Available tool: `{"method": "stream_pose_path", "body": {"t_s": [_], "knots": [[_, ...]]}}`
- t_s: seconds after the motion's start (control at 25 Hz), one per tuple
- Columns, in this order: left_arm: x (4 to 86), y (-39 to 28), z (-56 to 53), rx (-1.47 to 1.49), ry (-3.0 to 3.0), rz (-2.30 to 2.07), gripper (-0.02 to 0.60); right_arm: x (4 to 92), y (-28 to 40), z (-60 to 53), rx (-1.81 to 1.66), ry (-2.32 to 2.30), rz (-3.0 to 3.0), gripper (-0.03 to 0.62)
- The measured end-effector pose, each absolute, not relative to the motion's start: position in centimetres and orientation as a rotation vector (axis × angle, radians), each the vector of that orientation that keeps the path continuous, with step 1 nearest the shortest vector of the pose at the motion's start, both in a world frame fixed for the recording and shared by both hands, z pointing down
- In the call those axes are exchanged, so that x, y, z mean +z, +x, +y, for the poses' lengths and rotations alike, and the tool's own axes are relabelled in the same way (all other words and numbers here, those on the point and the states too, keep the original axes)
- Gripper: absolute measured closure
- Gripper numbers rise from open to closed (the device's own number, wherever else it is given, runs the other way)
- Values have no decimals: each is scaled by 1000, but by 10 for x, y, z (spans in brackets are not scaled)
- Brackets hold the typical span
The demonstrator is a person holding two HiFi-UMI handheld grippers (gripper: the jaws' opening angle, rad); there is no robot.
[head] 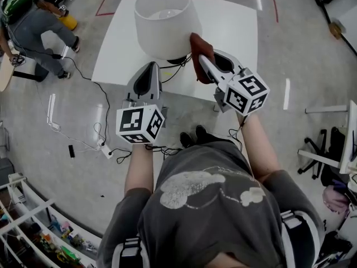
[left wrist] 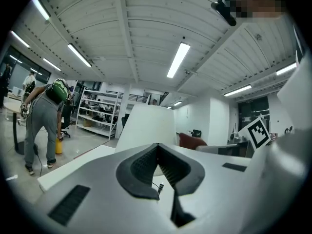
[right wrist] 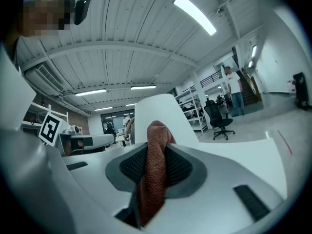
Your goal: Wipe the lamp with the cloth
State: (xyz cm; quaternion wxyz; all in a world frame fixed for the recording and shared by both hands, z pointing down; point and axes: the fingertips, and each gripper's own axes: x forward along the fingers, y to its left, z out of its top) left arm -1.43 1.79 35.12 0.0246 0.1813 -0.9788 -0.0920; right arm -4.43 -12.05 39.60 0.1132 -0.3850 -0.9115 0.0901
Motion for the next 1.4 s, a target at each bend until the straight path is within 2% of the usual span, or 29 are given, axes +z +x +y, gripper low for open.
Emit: {"method": "stream_pose_path", "body": {"t_s": [0.32,0.56,0.92,1.4], "knots": [[311,-19,8,-230,485,-3099,574,309,-50,-120,297,-1364,-2745,508],[304,-28,17,-218,492,-3115,574,281,-55,-99,278,-1445,-2780,508],[318,-50,43,-226,626,-3063,574,307,-55,-64,234,-1348,-2796,508],[347,-59,75,-246,878,-2923,574,374,-45,-33,249,-1003,-2789,508]]}}
